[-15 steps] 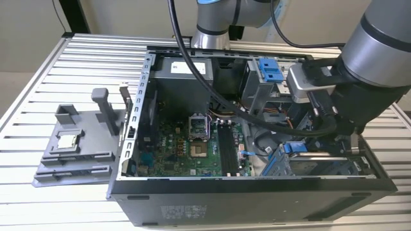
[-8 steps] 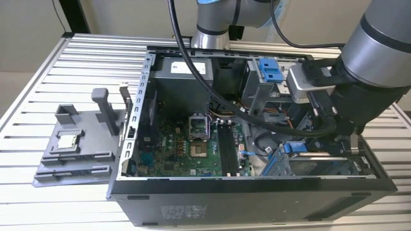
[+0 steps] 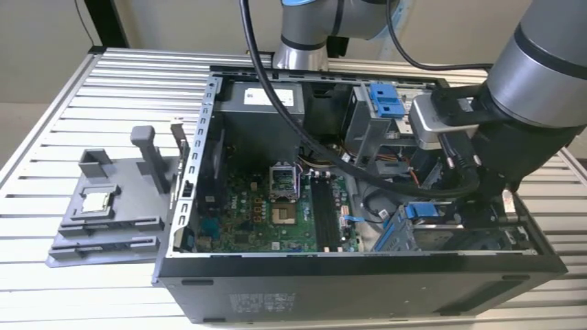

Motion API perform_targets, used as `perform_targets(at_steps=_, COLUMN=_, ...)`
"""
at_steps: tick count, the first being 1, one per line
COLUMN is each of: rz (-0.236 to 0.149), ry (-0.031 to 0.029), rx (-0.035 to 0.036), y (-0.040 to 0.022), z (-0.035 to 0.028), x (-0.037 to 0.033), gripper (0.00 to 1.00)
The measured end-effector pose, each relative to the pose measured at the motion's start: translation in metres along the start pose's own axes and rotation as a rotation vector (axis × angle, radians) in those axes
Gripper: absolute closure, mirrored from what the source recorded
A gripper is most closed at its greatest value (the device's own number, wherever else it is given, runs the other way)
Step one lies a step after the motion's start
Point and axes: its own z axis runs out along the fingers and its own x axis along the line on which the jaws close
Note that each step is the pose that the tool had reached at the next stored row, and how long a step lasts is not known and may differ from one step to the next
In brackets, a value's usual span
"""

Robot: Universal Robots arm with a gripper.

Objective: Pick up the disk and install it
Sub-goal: 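Insert the second disk wire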

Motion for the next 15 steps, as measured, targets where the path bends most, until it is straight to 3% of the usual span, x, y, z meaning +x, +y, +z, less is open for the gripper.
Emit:
perform_targets(at_steps=12, rz=0.001, ry=0.0006, rx=-0.0014, y=-0.002, z=-0.0003, x=0.0, gripper=0.0)
perform_targets(at_steps=15, rz=0.001, ry=0.0005, rx=-0.002, y=-0.0036, z=-0.0114, x=-0.0008, gripper=0.0)
